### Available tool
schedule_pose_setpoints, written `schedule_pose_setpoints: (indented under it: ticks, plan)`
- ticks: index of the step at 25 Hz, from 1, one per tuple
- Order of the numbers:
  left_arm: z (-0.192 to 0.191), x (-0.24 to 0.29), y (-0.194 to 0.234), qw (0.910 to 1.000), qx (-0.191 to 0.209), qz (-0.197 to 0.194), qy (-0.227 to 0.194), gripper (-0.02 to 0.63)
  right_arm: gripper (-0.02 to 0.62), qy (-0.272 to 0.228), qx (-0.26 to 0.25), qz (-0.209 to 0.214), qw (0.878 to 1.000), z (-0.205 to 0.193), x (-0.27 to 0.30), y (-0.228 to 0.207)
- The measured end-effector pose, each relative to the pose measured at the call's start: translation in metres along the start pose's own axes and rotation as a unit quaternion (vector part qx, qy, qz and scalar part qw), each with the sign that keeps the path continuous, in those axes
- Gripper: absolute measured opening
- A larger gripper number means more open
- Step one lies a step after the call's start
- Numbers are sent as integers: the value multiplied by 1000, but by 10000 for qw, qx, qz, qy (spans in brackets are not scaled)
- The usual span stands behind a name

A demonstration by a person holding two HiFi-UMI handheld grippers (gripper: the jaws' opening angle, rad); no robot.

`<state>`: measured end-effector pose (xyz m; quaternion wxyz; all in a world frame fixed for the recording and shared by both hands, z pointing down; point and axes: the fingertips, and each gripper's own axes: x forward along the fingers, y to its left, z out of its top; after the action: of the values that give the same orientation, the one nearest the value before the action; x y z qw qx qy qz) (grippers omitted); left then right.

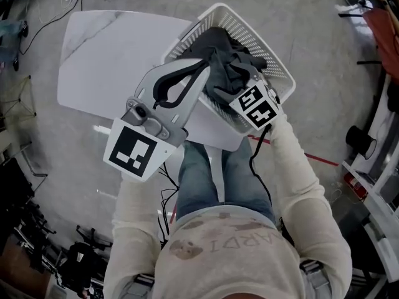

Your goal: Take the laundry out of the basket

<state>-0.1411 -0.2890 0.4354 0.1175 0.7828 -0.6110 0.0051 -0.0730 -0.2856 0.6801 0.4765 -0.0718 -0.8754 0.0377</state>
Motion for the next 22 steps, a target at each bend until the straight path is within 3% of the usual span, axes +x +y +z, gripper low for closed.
schedule_pose_setpoints:
  ticks: [3,6,12,22]
  plan:
    - [-17,7,6,9999,-99,-87,59,1,372,428,-226,138,9987,-20,24,2]
    - [-30,14,8,9997,-169,-154,61,1,440,888,-441,364,9944,-42,45,7]
    - [-48,20,9,9993,-216,-255,172,1,498,1322,-705,374,9880,-67,78,1]
    - [-68,22,22,9990,-254,-258,245,1,521,2224,-1411,413,9638,-116,138,0]
